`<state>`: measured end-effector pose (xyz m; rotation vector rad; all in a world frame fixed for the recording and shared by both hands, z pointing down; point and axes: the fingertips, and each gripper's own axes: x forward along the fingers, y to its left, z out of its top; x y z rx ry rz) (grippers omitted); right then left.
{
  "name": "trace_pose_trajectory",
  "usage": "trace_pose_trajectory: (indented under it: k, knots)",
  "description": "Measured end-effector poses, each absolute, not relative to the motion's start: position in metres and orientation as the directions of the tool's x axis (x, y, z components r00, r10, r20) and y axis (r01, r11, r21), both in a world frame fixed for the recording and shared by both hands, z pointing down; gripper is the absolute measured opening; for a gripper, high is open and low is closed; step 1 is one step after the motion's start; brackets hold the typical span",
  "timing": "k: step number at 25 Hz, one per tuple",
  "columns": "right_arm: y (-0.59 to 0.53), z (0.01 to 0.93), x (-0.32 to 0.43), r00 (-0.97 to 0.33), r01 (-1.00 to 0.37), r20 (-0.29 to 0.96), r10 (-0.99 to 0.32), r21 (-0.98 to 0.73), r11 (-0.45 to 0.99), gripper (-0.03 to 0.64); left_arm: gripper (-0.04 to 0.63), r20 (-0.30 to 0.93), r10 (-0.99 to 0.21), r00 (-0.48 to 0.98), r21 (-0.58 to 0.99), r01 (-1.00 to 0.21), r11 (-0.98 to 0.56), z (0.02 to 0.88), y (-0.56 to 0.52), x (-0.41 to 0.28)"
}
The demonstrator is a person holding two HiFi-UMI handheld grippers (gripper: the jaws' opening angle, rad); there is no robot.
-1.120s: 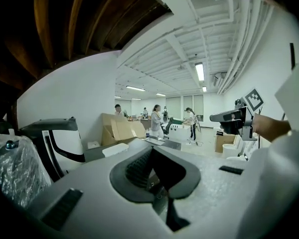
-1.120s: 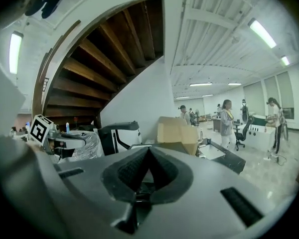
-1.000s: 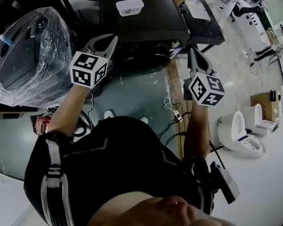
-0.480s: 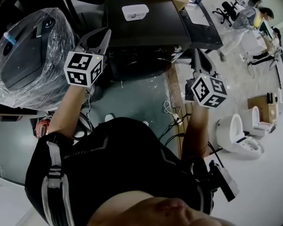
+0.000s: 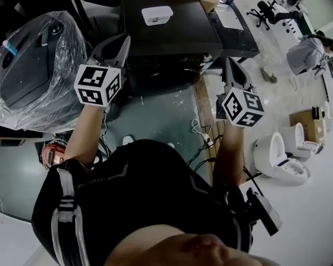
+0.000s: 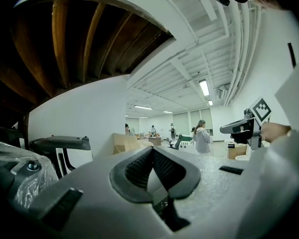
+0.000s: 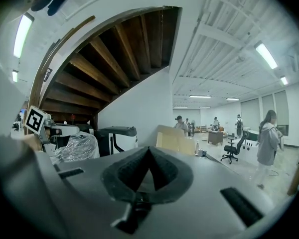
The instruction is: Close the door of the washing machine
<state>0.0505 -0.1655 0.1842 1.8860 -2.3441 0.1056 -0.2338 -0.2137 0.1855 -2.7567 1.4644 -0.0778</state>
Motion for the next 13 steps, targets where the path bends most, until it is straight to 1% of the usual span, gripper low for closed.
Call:
trace_pose_trajectory:
  k: [4, 13]
  knots:
    - [-0.167, 0.185, 0.050, -0.215, -0.974, 0.147, -0.965, 0.033, 0.222, 0.003, 0.005, 0.069, -0.834, 0.548, -0.047, -0.833, -0.551, 0.193, -0.216, -0.234]
    - [-0.167, 0.193, 0.051, -0.212, -0.975, 0.164, -0.963, 0.030, 0.219, 0.003, 0.005, 0.084, -0.838, 0.539, -0.027, -0.840, -0.542, 0.201, -0.218, -0.235]
